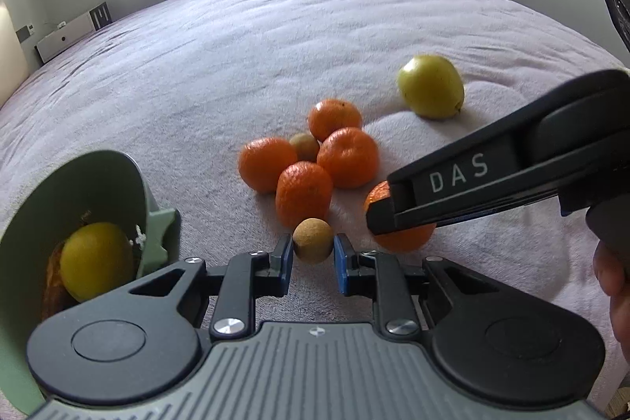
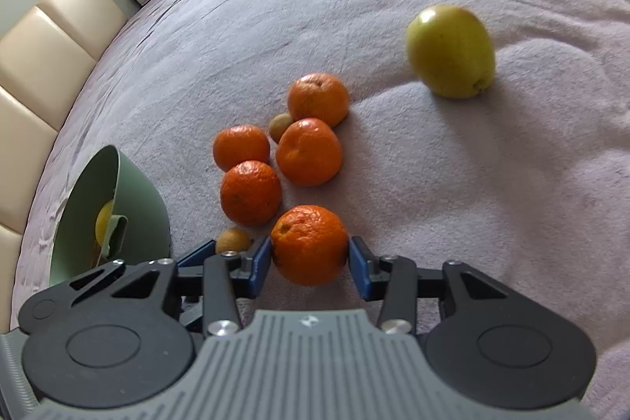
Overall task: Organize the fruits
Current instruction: 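Grasp the small kiwi with the left tool while the right tool grasps a mandarin, then lower the kiwi into the colander with the left tool while the right tool releases the mandarin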
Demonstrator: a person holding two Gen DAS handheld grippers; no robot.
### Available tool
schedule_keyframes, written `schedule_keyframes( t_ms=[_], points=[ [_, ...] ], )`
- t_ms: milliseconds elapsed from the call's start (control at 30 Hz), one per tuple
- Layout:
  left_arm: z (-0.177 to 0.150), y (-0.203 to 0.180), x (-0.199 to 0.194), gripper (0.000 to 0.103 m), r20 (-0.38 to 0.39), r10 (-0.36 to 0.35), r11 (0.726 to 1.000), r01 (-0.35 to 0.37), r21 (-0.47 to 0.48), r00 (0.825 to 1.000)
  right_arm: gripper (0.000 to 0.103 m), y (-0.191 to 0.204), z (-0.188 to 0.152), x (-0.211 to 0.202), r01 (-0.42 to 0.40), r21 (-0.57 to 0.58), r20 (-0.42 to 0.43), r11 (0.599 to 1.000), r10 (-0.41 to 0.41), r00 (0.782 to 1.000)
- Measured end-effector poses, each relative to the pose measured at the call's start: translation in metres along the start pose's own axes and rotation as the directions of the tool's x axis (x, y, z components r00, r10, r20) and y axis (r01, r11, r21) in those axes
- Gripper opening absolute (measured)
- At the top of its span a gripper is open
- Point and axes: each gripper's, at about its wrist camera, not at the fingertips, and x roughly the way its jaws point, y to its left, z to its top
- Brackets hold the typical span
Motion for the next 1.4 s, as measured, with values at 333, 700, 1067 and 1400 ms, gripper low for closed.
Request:
schedule_keyframes(
  t_ms=[333, 700, 1067, 1400],
  points=[
    [0.013, 0.011, -0.039, 0.024, 0.043, -0.014, 0.998, 0.017, -0.068, 0.999, 0.04, 0.006, 0.004, -0.032, 0.021, -0.01, 0.067, 1.0, -0.02, 0.998],
    [0.026, 0.044, -0.091, 0.024, 0.02, 0.016, 0.981, -0.012, -0.194, 1.0, 0.04, 0.031, -0.001, -0.062, -0.022, -0.077, 0.13, 0.997, 0.032, 0.991],
    [0.022, 0.101, -0.126, 0.024, 0.007, 0.046, 0.93, -0.04, -0.364, 0.999, 0.04, 0.091, -0.019, -0.075, -0.068, -0.318, 0.155, 0.946, 0.123, 0.98],
    [0.009, 0.141, -0.119, 0.024, -0.056, 0.082, 0.868, -0.099, -0.486, 0.995, 0.04, 0.147, -0.028, -0.071, -0.074, -0.548, 0.095, 0.833, 0.15, 0.984]
  ],
)
